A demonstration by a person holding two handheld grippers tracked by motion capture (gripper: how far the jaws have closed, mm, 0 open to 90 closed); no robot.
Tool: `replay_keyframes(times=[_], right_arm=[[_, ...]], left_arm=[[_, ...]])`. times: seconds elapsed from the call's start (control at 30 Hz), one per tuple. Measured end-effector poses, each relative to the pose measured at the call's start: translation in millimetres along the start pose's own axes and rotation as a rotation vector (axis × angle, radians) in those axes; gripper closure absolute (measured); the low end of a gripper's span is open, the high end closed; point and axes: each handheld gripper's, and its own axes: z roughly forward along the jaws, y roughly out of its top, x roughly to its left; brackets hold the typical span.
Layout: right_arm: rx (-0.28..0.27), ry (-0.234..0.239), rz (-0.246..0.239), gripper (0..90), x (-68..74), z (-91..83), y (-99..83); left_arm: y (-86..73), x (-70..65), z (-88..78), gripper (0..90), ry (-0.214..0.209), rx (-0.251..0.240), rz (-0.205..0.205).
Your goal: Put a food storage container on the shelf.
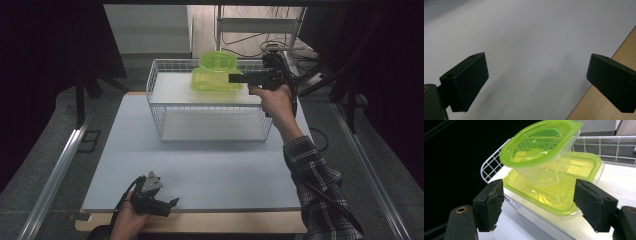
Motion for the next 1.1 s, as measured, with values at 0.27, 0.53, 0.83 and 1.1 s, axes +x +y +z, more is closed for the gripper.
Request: replay_keyframes(times=[0.27,0.53,0.83,1.1], right_arm=[[0.013,0.011,-0.025,21.3,-0.1,0.4,-10.3],[0.016,0.026,-0.032,18.1,1.5,-1.3,-21.6],[0.032,0.024,-0.056,14.8,3.8,-1.0,-35.8],[0.054,0.012,-0.086,12.2,2.2,1.1,-49.5]], left_arm=[[-0.1,0.0,0.3,3.6,0.000,0.001,0.001],[-0.1,-0.3,0.5,3.6,0.001,0.004,0.005],[-0.1,0.0,0.3,3.6,0.001,0.010,0.010],[-0.2,-0.2,0.9,3.6,0.003,0.012,0.015]])
